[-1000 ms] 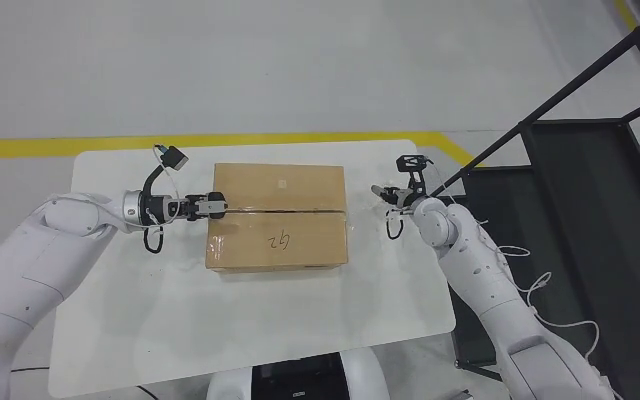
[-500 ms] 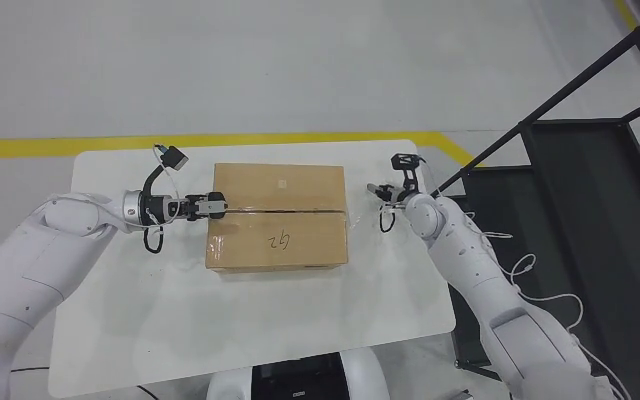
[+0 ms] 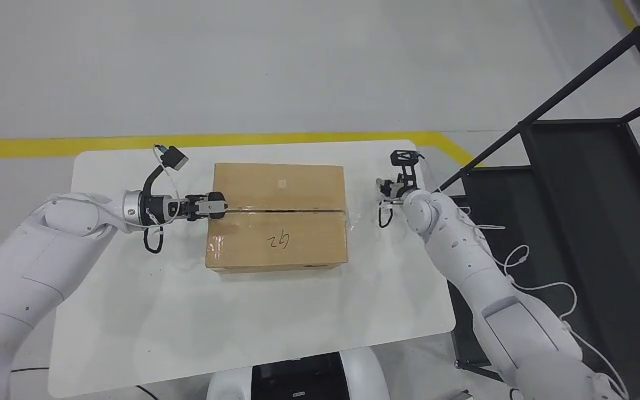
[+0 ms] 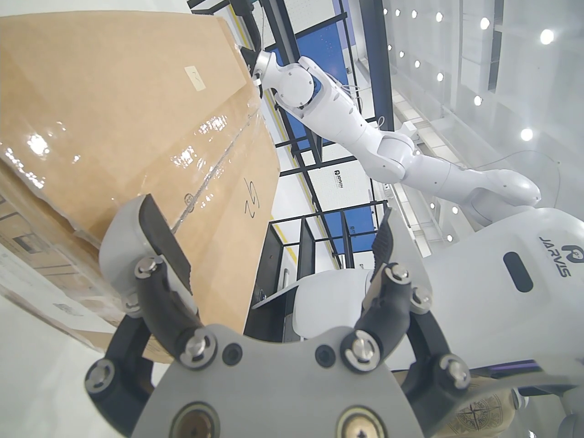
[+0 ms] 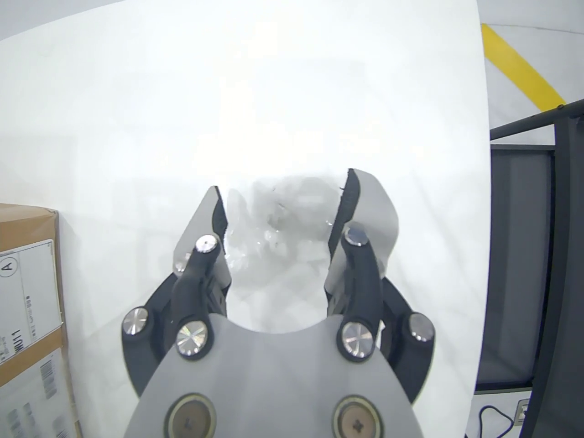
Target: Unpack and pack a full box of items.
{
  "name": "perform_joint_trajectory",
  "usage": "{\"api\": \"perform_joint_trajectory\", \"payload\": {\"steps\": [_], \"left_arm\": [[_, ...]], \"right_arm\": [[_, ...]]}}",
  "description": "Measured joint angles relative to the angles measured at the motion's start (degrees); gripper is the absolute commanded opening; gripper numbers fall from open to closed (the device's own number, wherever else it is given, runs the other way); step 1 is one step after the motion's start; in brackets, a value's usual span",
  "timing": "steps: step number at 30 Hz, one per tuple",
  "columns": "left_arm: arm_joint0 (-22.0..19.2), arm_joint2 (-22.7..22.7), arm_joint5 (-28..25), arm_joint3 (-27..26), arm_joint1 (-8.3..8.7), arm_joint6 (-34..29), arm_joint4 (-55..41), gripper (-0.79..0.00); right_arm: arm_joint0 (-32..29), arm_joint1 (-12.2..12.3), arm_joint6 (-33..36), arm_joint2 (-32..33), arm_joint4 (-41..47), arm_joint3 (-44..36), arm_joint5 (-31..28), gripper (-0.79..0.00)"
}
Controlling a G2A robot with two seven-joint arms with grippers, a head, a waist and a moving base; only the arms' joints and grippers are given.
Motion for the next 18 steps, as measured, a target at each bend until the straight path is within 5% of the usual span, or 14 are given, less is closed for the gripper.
{"api": "perform_joint_trajectory", "payload": {"steps": [13,14,15,16,18], "left_arm": [[0.0,0.0,0.0,0.0,0.0,0.0,0.0,0.0],[0.0,0.0,0.0,0.0,0.0,0.0,0.0,0.0],[0.0,0.0,0.0,0.0,0.0,0.0,0.0,0.0],[0.0,0.0,0.0,0.0,0.0,0.0,0.0,0.0],[0.0,0.0,0.0,0.0,0.0,0.0,0.0,0.0]], "right_arm": [[-6.7,3.4,1.6,8.7,0.2,-13.4,-3.7,-0.785],[-7.6,3.8,2.5,9.6,-0.3,-14.8,-4.2,-0.742],[-8.7,4.3,3.8,10.4,-1.4,-16.7,-4.8,-0.071],[-9.4,4.6,4.7,10.9,-2.1,-17.9,-5.0,0.0],[-10.8,5.0,5.7,11.2,-4.9,-19.9,-4.0,0.0]]}}
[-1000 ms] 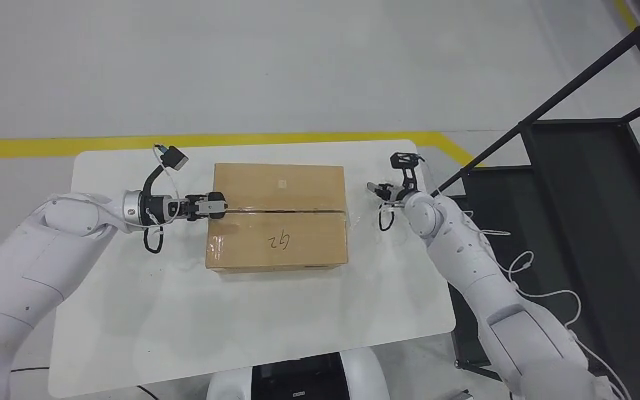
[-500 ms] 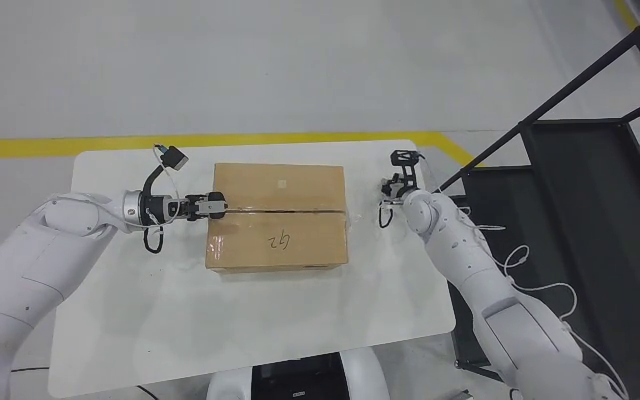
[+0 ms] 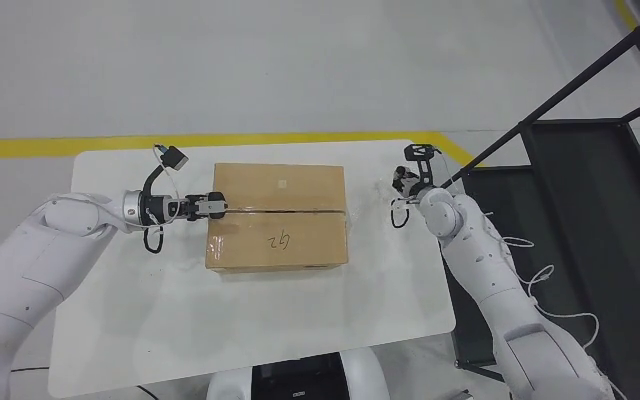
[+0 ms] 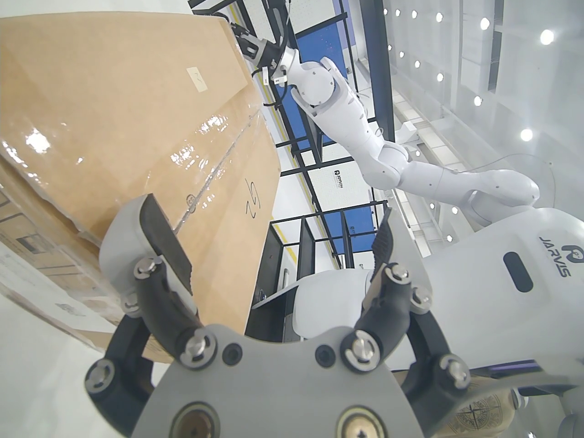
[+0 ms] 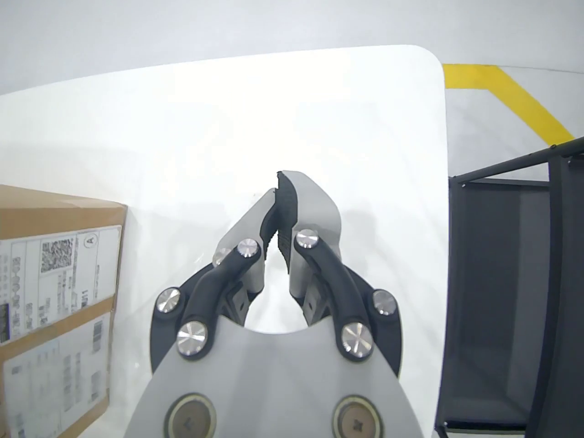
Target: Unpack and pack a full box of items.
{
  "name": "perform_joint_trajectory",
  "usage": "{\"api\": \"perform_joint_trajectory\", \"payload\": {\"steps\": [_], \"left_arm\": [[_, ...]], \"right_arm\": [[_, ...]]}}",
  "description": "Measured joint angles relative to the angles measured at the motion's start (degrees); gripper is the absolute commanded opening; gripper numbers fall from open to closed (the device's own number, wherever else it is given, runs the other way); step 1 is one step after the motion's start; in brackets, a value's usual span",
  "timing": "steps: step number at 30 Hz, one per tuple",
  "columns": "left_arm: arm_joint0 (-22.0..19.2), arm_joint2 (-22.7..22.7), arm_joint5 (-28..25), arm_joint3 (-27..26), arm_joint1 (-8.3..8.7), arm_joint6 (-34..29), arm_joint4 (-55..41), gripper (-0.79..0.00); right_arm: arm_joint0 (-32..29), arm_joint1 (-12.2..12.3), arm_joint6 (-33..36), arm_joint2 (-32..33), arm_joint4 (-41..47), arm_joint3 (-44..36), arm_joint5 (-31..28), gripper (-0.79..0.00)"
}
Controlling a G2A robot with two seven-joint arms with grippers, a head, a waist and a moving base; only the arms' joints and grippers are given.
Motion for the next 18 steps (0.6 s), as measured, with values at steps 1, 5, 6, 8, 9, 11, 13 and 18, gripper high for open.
{"api": "perform_joint_trajectory", "payload": {"steps": [1,5,6,8,9,11,13,18], "left_arm": [[0.0,0.0,0.0,0.0,0.0,0.0,0.0,0.0],[0.0,0.0,0.0,0.0,0.0,0.0,0.0,0.0],[0.0,0.0,0.0,0.0,0.0,0.0,0.0,0.0],[0.0,0.0,0.0,0.0,0.0,0.0,0.0,0.0],[0.0,0.0,0.0,0.0,0.0,0.0,0.0,0.0],[0.0,0.0,0.0,0.0,0.0,0.0,0.0,0.0],[0.0,0.0,0.0,0.0,0.0,0.0,0.0,0.0],[0.0,0.0,0.0,0.0,0.0,0.0,0.0,0.0]], "right_arm": [[-0.4,0.0,0.3,-0.2,-0.7,-0.6,0.2,0.0],[-1.0,-0.4,1.3,-1.8,-2.2,-1.6,0.6,0.0],[-0.8,-0.5,1.4,-2.3,-1.9,-1.3,0.7,0.0],[-0.4,-0.8,1.4,-3.0,-1.7,-0.8,1.1,0.0],[0.0,-1.0,1.4,-3.5,-1.8,-0.1,1.4,-0.009],[0.6,-1.4,1.2,-4.3,-1.7,1.0,1.9,-0.139],[1.5,-1.8,1.0,-5.0,-1.1,2.5,2.1,-0.222],[3.6,-2.7,0.3,-6.7,-0.2,6.3,2.2,-0.403]]}}
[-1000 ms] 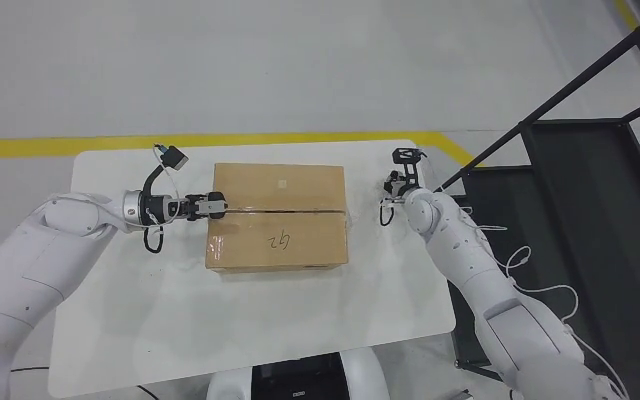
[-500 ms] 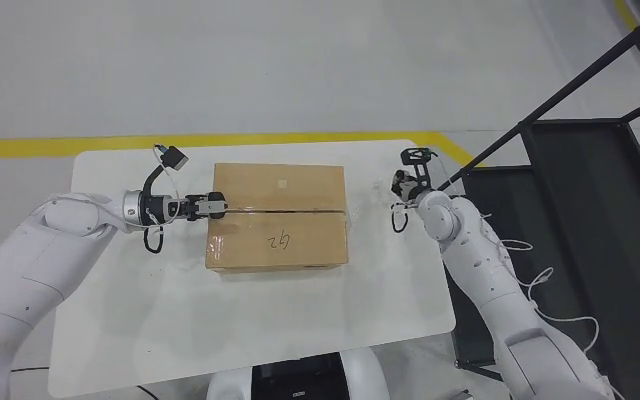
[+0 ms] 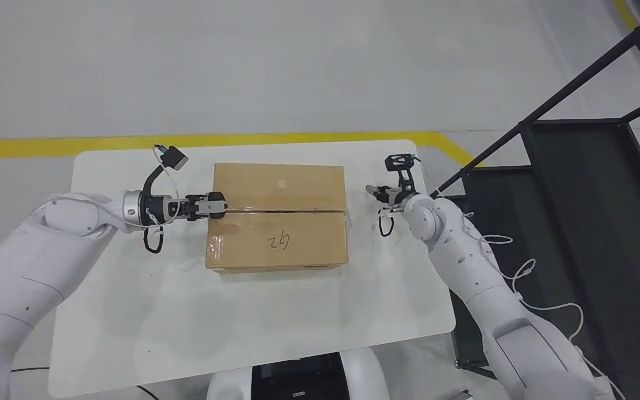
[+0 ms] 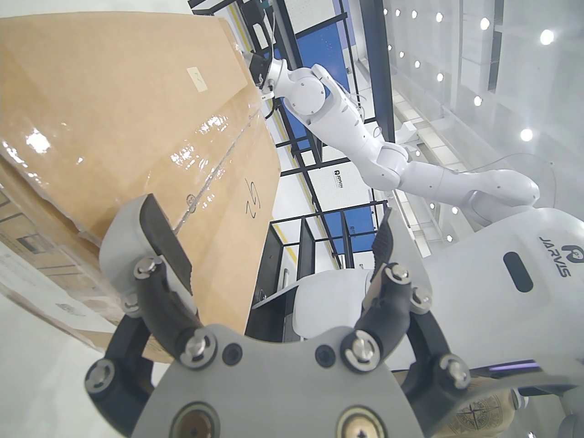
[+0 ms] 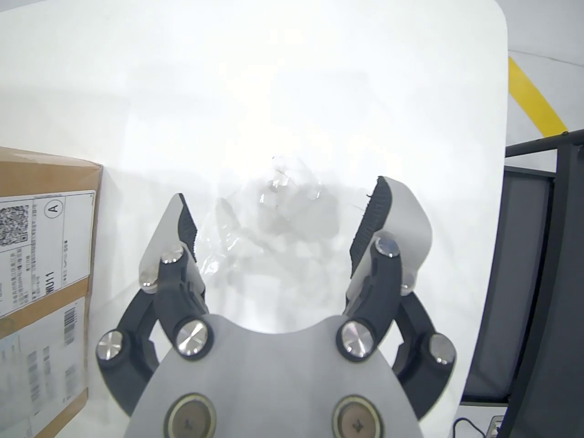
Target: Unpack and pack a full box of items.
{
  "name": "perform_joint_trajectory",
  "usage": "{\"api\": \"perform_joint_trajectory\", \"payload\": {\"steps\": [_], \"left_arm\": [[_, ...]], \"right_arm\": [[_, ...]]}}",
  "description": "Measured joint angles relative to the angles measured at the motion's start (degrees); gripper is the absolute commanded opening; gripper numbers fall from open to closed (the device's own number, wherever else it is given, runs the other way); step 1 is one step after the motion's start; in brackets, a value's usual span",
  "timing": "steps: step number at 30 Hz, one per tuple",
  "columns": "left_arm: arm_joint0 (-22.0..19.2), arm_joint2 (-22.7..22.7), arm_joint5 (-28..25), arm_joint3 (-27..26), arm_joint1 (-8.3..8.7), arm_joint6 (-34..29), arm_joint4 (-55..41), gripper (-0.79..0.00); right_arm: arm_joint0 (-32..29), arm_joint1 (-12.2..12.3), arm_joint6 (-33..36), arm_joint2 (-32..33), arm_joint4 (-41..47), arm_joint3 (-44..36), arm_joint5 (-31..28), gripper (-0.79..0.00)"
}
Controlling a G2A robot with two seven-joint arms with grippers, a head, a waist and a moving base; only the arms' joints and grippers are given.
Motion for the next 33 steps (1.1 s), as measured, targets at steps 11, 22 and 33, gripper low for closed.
{"api": "perform_joint_trajectory", "payload": {"steps": [11,22,33], "left_arm": [[0.0,0.0,0.0,0.0,0.0,0.0,0.0,0.0],[0.0,0.0,0.0,0.0,0.0,0.0,0.0,0.0],[0.0,0.0,0.0,0.0,0.0,0.0,0.0,0.0]], "right_arm": [[3.2,-1.7,-0.9,-2.5,1.4,4.9,-0.8,-0.443],[4.5,-2.2,-2.9,-2.5,0.7,7.5,0.7,-0.025],[5.8,-3.1,-2.5,-2.9,1.9,9.9,-0.4,-0.363]]}}
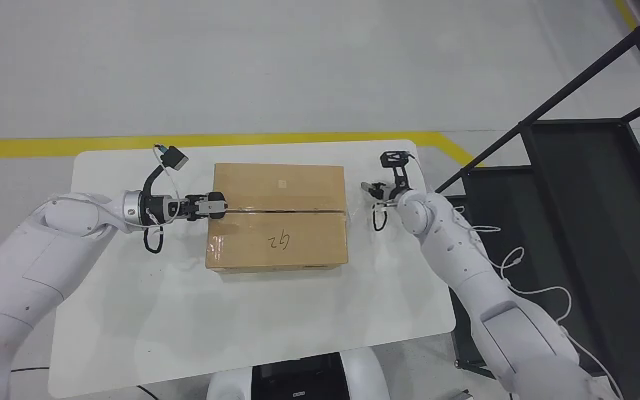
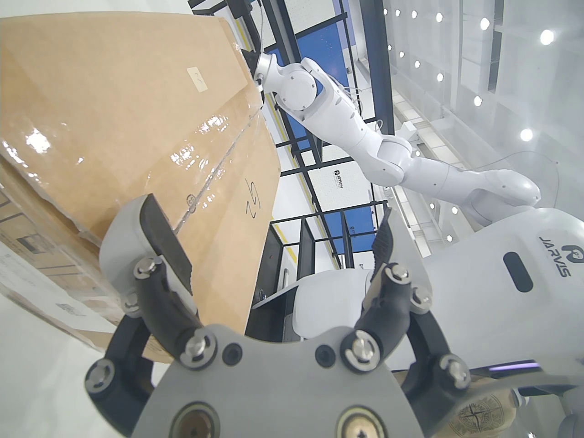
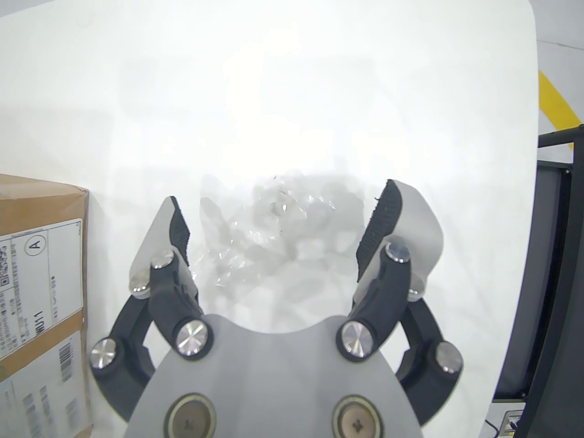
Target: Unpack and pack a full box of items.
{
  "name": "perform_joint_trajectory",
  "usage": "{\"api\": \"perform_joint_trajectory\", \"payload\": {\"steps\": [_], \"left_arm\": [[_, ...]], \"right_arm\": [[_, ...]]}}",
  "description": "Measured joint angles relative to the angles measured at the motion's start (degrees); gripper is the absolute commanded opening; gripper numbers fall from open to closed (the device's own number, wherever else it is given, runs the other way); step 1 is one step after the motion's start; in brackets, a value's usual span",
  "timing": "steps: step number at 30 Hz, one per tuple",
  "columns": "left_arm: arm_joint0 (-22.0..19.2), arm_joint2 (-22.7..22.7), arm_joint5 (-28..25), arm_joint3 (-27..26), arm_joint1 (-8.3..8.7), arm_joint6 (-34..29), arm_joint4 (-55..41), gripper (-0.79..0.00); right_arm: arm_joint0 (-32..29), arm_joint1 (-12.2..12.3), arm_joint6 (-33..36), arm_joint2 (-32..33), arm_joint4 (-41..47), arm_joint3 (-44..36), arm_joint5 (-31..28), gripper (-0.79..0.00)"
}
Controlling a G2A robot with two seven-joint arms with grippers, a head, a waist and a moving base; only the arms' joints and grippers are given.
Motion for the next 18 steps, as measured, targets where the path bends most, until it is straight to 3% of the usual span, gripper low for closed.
{"api": "perform_joint_trajectory", "payload": {"steps": [11,18], "left_arm": [[0.0,0.0,0.0,0.0,0.0,0.0,0.0,0.0],[0.0,0.0,0.0,0.0,0.0,0.0,0.0,0.0]], "right_arm": [[1.0,-0.6,-0.2,-0.6,-0.9,1.9,0.3,-0.773],[-0.1,-0.3,-1.2,-0.1,-3.9,-1.1,2.5,-0.785]]}}
